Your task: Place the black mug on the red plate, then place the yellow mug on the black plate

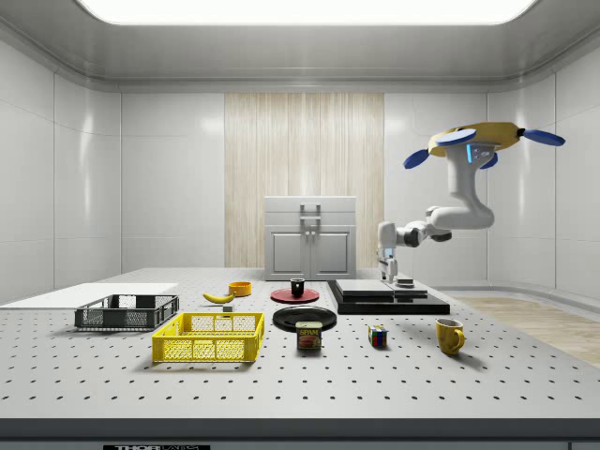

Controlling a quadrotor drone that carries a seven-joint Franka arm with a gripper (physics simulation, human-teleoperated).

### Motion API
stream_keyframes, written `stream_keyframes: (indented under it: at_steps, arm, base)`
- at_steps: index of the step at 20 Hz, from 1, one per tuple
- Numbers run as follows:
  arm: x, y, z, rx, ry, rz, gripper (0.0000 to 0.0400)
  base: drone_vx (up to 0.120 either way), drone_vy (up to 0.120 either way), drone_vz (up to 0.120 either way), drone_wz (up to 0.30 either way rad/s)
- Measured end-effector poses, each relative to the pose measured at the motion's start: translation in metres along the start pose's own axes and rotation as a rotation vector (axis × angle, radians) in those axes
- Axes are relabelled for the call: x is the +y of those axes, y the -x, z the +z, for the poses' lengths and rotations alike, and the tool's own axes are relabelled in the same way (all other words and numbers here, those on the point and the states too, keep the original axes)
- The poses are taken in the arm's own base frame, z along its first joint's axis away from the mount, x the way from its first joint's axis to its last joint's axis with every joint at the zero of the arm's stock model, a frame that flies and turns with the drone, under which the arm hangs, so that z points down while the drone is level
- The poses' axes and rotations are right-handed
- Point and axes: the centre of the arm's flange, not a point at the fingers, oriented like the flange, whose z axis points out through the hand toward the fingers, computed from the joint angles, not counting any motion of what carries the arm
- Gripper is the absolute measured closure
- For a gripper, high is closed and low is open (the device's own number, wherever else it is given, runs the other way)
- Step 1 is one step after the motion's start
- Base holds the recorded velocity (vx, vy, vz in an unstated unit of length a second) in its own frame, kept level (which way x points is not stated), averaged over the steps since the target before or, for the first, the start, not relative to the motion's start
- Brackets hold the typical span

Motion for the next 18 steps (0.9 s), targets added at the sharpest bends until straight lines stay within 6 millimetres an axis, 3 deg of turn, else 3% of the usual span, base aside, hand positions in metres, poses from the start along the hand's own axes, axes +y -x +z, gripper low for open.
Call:
stream_keyframes:
  at_steps: [18]
  arm:
    - [0.0,0.0,0.0,0.0,0.0,0.0,0.0]
  base:
    - [-0.12,0.12,0.0,0.0]
